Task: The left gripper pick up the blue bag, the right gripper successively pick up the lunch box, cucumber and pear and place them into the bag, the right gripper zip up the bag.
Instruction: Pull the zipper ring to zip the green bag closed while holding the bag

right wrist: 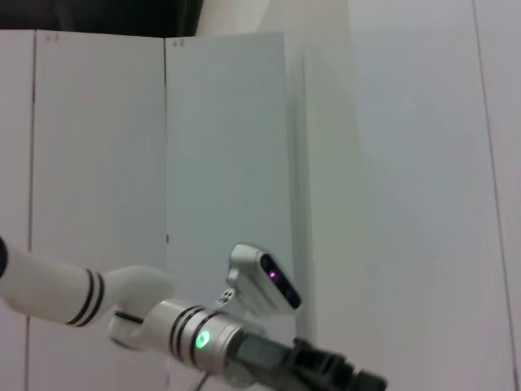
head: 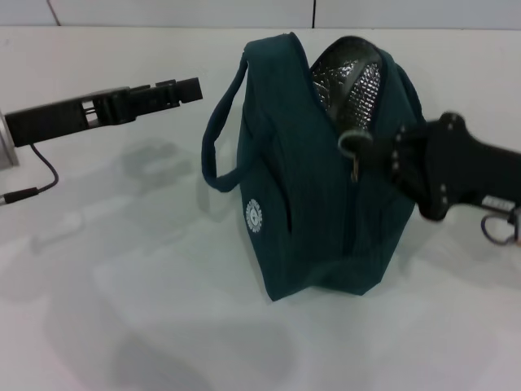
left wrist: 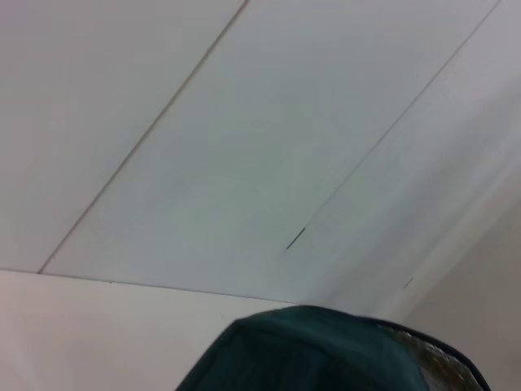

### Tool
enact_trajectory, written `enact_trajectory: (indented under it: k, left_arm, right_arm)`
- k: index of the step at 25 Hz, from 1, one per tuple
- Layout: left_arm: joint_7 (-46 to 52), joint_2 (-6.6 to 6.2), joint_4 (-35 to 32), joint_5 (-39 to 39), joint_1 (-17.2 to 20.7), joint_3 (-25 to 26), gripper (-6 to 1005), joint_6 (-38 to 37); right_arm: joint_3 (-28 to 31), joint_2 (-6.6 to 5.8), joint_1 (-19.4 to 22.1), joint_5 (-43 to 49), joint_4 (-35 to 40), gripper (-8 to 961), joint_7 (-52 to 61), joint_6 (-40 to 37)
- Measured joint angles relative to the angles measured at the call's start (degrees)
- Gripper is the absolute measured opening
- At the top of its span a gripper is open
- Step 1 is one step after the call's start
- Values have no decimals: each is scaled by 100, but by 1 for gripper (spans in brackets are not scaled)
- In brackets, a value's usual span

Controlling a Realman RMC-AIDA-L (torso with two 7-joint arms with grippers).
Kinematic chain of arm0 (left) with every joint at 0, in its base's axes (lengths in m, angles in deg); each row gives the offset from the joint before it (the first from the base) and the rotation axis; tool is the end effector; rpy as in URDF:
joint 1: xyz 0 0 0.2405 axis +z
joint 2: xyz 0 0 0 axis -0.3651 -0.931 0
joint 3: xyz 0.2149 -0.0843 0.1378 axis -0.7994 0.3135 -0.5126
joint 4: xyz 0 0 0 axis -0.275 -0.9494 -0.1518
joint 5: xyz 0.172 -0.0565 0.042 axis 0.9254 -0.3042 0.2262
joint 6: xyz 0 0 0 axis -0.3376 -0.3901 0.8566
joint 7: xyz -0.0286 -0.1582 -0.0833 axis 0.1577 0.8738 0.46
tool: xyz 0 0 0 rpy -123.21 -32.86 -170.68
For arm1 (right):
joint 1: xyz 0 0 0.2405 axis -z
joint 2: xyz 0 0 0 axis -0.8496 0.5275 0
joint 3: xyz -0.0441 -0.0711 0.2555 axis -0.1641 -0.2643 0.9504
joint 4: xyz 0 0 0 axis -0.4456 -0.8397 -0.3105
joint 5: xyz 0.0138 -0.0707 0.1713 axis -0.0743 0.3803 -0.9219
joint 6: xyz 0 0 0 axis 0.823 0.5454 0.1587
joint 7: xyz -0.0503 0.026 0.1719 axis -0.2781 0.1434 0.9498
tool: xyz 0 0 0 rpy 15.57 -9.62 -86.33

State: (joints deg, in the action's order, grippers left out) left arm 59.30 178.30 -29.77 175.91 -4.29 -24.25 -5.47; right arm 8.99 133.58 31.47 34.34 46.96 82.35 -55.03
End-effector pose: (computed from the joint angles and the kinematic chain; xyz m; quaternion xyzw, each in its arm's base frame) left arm -0.2357 0.3323 0.0186 -0.8231 -0.4238 -0.3607 0.1130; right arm 0.1719 0.3044 -0.0328 -0.8949 0.0213 0.4293 0.1200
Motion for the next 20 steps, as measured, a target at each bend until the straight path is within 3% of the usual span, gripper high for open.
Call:
enact_trajectory:
  k: [20]
  left_arm:
    - [-364,4,348,60,202,-96,832,-135]
  right_arm:
    - [43,50,-567,-271,-158,40,-31,523]
